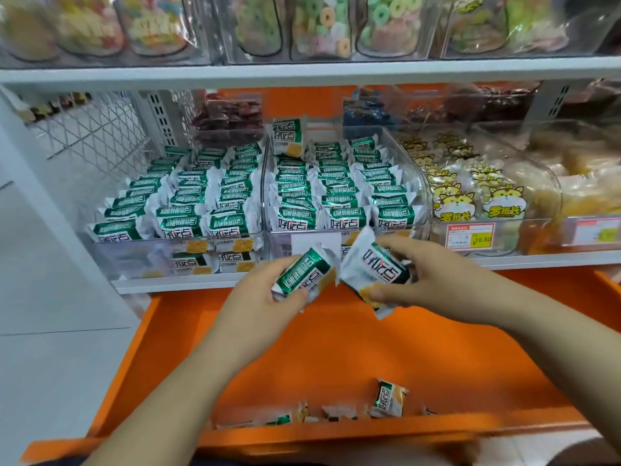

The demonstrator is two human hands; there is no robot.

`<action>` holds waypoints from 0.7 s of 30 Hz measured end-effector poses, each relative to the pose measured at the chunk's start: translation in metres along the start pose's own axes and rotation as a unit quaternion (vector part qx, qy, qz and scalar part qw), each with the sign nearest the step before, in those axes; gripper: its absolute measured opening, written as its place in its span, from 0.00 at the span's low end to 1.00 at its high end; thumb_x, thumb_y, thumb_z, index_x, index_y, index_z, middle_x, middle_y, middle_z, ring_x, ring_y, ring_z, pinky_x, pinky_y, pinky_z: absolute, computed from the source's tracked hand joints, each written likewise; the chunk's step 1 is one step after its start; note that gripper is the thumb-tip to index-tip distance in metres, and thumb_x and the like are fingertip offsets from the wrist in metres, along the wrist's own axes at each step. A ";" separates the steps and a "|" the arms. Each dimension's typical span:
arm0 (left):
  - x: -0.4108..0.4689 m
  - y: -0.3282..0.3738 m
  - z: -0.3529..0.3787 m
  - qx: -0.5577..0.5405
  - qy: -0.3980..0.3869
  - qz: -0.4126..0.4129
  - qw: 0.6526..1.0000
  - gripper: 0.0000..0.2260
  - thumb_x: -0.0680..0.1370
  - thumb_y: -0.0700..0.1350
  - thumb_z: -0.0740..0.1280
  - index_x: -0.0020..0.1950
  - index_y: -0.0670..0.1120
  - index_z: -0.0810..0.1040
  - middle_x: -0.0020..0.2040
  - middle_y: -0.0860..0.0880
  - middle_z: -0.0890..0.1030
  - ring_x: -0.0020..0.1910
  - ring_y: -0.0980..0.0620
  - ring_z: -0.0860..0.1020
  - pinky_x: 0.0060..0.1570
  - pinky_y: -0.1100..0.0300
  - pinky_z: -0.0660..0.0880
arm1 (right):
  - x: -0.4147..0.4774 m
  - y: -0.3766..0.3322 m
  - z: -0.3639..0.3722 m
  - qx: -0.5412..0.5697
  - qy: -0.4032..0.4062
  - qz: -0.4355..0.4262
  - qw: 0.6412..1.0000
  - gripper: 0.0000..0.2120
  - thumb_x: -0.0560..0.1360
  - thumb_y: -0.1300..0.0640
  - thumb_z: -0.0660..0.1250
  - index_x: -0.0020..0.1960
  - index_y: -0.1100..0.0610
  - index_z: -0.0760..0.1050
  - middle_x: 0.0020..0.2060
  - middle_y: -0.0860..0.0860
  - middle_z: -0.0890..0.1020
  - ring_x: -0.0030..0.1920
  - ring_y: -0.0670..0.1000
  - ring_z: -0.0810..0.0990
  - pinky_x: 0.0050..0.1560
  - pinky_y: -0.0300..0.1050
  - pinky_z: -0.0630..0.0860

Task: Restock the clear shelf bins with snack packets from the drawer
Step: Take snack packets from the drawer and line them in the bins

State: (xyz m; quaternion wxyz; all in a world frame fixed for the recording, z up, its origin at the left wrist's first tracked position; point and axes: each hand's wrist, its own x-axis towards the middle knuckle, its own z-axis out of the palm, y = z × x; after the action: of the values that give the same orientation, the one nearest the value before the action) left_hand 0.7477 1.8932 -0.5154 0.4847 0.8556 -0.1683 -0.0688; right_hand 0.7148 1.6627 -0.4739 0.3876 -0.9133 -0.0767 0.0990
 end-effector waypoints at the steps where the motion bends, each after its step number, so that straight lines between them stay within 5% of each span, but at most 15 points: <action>1: 0.001 -0.001 -0.002 0.020 0.009 0.007 1.000 0.15 0.78 0.47 0.66 0.61 0.64 0.72 0.52 0.57 0.80 0.39 0.62 0.79 0.29 0.72 0.66 | -0.002 -0.001 -0.001 -0.021 0.001 -0.014 1.000 0.21 0.69 0.48 0.73 0.58 0.41 0.69 0.47 0.45 0.80 0.39 0.43 0.82 0.40 0.39 0.79; 4: 0.000 0.001 -0.004 0.003 0.001 -0.001 1.000 0.15 0.77 0.48 0.67 0.60 0.62 0.71 0.50 0.54 0.79 0.25 0.61 0.75 0.24 0.68 0.68 | -0.004 -0.007 0.005 -0.062 0.010 -0.047 0.997 0.20 0.66 0.49 0.76 0.50 0.40 0.68 0.36 0.47 0.77 0.33 0.43 0.75 0.35 0.40 0.73; 7: 0.003 0.003 -0.003 -0.095 -0.026 -0.027 0.995 0.11 0.77 0.47 0.67 0.56 0.59 0.74 0.45 0.51 0.83 0.40 0.45 0.82 0.41 0.47 0.80 | -0.003 -0.012 0.010 -0.064 0.025 -0.064 0.996 0.18 0.67 0.48 0.75 0.50 0.40 0.69 0.30 0.48 0.71 0.29 0.44 0.68 0.32 0.38 0.66; 13: 0.007 0.004 -0.006 -0.319 -0.092 -0.066 0.941 0.19 0.76 0.56 0.60 0.61 0.49 0.76 0.56 0.48 0.83 0.55 0.48 0.81 0.53 0.50 0.79 | 0.005 -0.013 0.012 -0.010 0.071 -0.059 0.996 0.27 0.61 0.38 0.71 0.53 0.52 0.73 0.31 0.49 0.74 0.31 0.46 0.71 0.34 0.41 0.70; 15: 0.005 0.006 -0.004 -0.310 -0.109 -0.046 0.943 0.21 0.76 0.57 0.63 0.65 0.47 0.74 0.56 0.48 0.82 0.55 0.50 0.81 0.53 0.52 0.79 | 0.009 -0.012 0.015 0.027 0.066 -0.059 0.996 0.25 0.61 0.39 0.71 0.51 0.52 0.73 0.32 0.52 0.78 0.34 0.51 0.77 0.37 0.48 0.74; 18: 0.003 0.008 -0.005 -0.252 -0.093 -0.013 0.963 0.23 0.70 0.47 0.71 0.63 0.52 0.71 0.51 0.56 0.83 0.51 0.59 0.81 0.47 0.66 0.77 | 0.016 -0.011 0.021 0.058 0.081 -0.055 0.994 0.21 0.64 0.45 0.74 0.51 0.51 0.70 0.34 0.52 0.77 0.34 0.50 0.77 0.35 0.44 0.73; 21: 0.006 0.009 -0.012 -0.228 -0.073 0.013 0.971 0.21 0.69 0.44 0.71 0.59 0.57 0.70 0.47 0.62 0.82 0.48 0.65 0.80 0.43 0.72 0.75 | 0.022 -0.011 0.024 0.072 0.105 -0.044 0.991 0.33 0.61 0.42 0.73 0.62 0.43 0.64 0.49 0.41 0.73 0.44 0.41 0.77 0.42 0.37 0.76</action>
State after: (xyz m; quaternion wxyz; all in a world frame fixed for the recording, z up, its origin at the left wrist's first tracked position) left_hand 0.7549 1.8959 -0.5012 0.6545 0.7128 -0.1937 -0.1614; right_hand 0.7296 1.6918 -0.4847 0.4626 -0.8839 -0.0684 -0.0096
